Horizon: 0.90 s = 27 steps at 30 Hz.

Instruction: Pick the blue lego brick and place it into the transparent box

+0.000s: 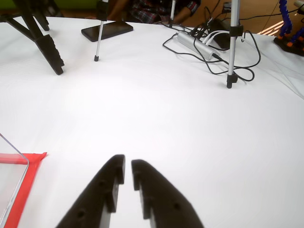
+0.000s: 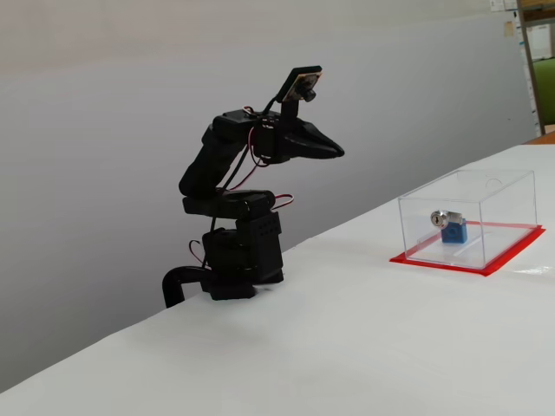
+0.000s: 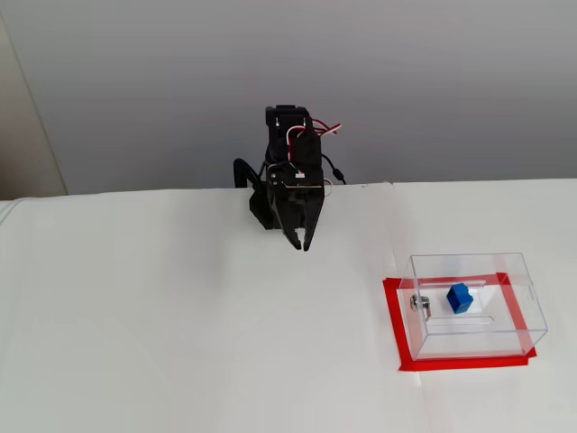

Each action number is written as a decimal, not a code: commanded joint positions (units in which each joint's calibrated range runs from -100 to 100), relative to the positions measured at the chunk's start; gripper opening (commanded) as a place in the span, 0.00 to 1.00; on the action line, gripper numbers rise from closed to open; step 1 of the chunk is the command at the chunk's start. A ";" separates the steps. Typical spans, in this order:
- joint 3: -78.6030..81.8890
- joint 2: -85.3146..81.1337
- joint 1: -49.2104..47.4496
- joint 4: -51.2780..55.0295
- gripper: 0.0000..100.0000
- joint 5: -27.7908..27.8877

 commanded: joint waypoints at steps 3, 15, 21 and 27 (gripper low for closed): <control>8.80 -7.17 0.08 -1.02 0.02 0.10; 23.90 -11.33 5.18 -3.54 0.02 -0.27; 32.49 -11.33 4.67 -11.38 0.02 -0.37; 38.82 -11.42 4.82 -18.08 0.02 -0.37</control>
